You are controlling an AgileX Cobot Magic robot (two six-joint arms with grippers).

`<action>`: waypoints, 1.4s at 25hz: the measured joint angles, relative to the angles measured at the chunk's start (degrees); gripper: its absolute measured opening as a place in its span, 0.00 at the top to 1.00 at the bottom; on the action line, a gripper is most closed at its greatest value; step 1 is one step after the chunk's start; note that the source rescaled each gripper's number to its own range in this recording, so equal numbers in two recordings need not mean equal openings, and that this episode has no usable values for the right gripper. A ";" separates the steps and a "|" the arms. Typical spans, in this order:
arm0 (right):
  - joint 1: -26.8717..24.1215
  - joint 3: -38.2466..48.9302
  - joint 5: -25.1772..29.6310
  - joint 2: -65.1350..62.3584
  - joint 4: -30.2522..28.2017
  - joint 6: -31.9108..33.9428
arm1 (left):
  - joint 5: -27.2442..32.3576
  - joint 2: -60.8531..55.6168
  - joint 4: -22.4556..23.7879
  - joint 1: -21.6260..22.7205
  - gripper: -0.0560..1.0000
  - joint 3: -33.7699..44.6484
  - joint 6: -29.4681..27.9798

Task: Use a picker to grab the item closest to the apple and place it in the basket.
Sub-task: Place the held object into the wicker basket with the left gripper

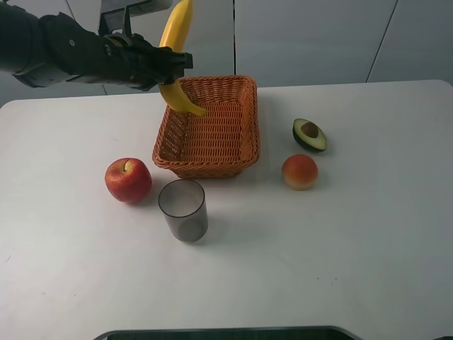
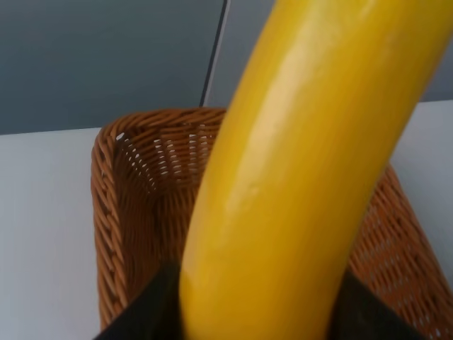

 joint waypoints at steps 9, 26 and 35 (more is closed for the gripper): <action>0.00 0.00 0.00 0.00 0.00 0.00 | -1.43 5.52 1.26 -0.56 0.94 -5.23 -0.13; 0.00 0.00 0.00 0.00 0.00 0.00 | -2.76 13.52 6.44 -0.69 0.94 -8.15 -0.42; 0.00 0.00 0.00 0.00 0.00 0.00 | -2.26 13.52 7.02 -0.69 0.02 -8.17 -0.56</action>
